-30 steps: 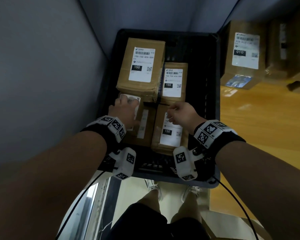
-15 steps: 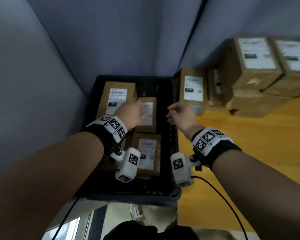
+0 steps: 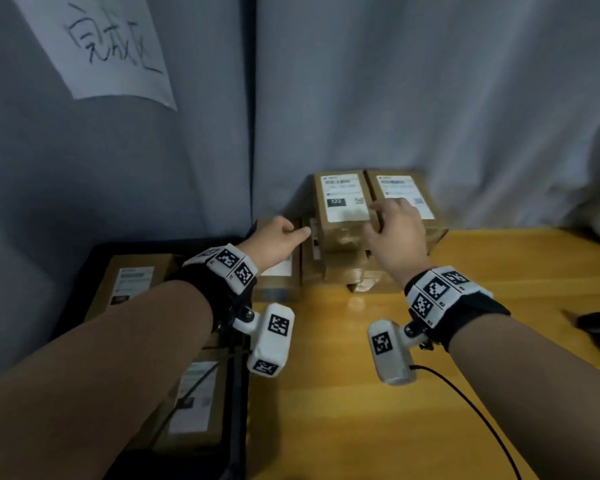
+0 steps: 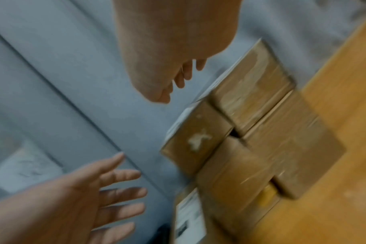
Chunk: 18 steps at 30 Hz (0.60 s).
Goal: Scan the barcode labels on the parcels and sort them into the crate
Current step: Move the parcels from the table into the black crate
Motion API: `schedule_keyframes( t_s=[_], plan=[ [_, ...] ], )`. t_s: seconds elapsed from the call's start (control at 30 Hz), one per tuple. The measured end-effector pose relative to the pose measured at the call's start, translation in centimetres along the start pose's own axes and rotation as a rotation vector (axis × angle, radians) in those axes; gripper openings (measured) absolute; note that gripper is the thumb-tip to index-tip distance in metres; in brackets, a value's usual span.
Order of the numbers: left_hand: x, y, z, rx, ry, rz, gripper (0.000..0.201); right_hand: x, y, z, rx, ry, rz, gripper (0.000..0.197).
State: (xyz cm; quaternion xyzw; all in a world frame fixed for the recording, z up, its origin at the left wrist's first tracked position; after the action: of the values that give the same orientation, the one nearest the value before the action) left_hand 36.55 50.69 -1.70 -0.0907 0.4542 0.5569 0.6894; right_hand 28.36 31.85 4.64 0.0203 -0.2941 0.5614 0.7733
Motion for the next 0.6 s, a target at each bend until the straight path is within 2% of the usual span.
schedule_keyframes(
  t_s=[0.07, 0.13, 0.2, 0.3, 0.37, 0.5, 0.6],
  plan=[
    [0.1, -1.3, -2.6, 0.060, 0.175, 0.138, 0.060, -2.5, -0.3, -1.5, 0.171, 0.205, 0.005, 0.053],
    [0.3, -2.3, -5.0, 0.115, 0.313, 0.242, 0.075, -4.5, 0.0, -3.3, 0.294, 0.211, 0.005, 0.060],
    [0.2, -3.3, -6.6, 0.145, 0.407, 0.280, 0.083, -5.6, 0.4, -4.3, 0.324, 0.125, 0.017, 0.066],
    [0.3, -4.4, -7.7, 0.146, 0.515, 0.314, 0.082, -6.1, 0.4, -4.3, 0.314, 0.134, 0.043, 0.070],
    [0.2, -4.9, -7.9, 0.124, 0.600, 0.330, 0.077, -6.2, 0.2, -4.1, 0.309, 0.124, 0.039, 0.071],
    [0.2, -5.8, -7.4, 0.073, 0.696, 0.341, 0.046, -6.3, -0.1, -4.1, 0.299, 0.102, 0.020, 0.074],
    [-0.1, -5.8, -6.9, 0.067, 0.747, 0.297, 0.034, -6.4, 0.3, -4.4, 0.303, 0.095, 0.033, 0.081]
  ],
)
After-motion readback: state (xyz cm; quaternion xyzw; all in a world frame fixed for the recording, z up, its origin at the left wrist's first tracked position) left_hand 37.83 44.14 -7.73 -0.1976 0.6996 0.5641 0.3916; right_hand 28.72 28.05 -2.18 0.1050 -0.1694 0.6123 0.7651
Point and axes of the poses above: each hand's wrist, its own y-axis away from the middle knuckle, its own z-axis out of the back of the hand, x = y × z, the point moved 10 cm from there along -y, towards the middle knuckle, and after that the axes turned 6 degrees about z, right-handed, at the moved point
